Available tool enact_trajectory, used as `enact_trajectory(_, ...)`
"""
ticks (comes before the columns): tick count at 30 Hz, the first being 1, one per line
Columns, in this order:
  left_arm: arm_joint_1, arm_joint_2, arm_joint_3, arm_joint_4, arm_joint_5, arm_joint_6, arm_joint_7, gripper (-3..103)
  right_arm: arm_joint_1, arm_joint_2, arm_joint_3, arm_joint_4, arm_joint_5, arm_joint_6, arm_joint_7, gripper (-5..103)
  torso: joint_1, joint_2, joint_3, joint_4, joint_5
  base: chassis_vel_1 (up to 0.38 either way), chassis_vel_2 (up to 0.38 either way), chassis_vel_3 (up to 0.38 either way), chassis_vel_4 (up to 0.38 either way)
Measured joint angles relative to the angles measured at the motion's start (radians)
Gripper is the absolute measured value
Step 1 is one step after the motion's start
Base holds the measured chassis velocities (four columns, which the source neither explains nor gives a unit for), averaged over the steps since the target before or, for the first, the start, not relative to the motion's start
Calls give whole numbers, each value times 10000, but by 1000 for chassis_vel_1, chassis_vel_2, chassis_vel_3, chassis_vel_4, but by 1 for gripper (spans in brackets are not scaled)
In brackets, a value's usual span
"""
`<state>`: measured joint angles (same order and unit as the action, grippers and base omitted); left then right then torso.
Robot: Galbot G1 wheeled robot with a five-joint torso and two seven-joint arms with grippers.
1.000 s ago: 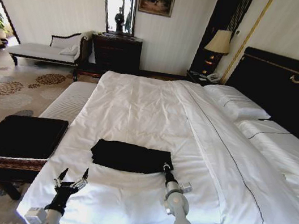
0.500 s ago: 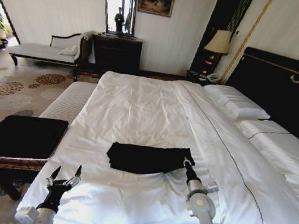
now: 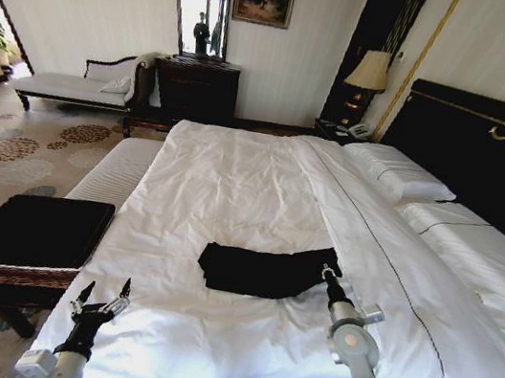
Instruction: Fold the clothes on the bed and place them into the basket.
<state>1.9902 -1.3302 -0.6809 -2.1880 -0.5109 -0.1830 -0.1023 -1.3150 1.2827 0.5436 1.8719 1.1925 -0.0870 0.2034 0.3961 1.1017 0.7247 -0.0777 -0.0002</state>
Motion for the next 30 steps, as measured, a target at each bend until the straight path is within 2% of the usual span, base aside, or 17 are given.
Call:
enact_trajectory(2, 33, -19, -64, 39, 9, -14, 0, 100, 134, 172, -660, 259, -379, 6, 44, 5, 0, 0, 0, 0, 0, 0, 0, 0, 0)
enact_trajectory(4, 33, -19, -64, 39, 9, -14, 0, 100, 134, 172, -660, 259, -379, 6, 44, 5, 0, 0, 0, 0, 0, 0, 0, 0, 0)
enact_trajectory(5, 42, -19, -115, 121, 9, -34, 0, 100, 269, 315, -1138, 305, -818, 0, 43, 5, 0, 0, 0, 0, 0, 0, 0, 0, 0)
enact_trajectory(8, 39, -39, -132, 202, 5, -42, 3, 100, 459, 509, -1654, 330, -1034, -85, 71, 5, 0, 0, 0, 0, -1, 0, 0, 0, 0)
enact_trajectory(20, 85, -77, -195, 147, 30, -46, 8, 100, 1018, 1091, -2731, 13, -1207, -139, 163, 5, 0, 0, 0, -1, 0, 0, 0, 0, 0)
enact_trajectory(30, 83, -36, -190, 16, 109, -2, 0, 100, 1255, 1485, -3475, -609, -1864, -118, -36, 5, 0, 0, 0, -1, 1, 0, 0, 0, 0)
